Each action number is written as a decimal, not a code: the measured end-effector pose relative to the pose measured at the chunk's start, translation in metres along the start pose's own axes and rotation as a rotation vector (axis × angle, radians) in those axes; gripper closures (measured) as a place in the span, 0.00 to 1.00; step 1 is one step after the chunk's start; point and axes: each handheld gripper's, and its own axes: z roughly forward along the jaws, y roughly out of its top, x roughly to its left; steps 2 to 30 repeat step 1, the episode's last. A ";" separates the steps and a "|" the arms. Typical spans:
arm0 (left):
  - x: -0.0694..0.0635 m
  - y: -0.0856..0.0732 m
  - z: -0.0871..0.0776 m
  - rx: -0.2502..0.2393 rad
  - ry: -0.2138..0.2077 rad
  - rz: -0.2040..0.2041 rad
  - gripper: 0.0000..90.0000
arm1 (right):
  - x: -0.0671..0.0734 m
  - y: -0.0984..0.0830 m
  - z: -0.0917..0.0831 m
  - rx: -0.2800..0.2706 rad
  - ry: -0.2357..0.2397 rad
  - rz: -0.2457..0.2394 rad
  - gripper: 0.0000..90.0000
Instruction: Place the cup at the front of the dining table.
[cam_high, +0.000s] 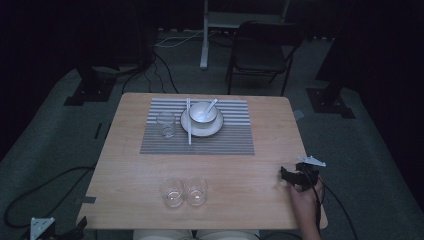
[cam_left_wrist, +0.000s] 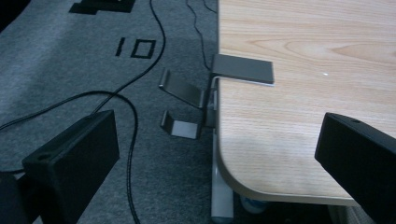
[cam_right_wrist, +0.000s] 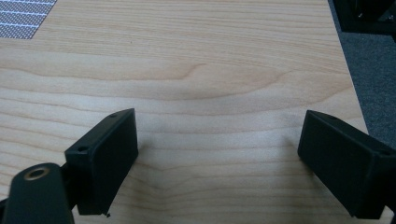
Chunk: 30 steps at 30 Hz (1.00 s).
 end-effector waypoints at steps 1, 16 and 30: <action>0.000 0.000 0.000 -0.002 -0.006 -0.003 0.00 | 0.000 0.000 0.000 0.000 0.000 0.000 0.13; 0.000 0.000 0.000 -0.002 -0.006 -0.003 0.00 | 0.000 0.000 0.000 0.000 0.000 0.000 0.13; 0.000 0.000 0.000 -0.002 -0.006 -0.003 0.00 | 0.000 0.000 0.000 0.000 0.000 0.000 0.13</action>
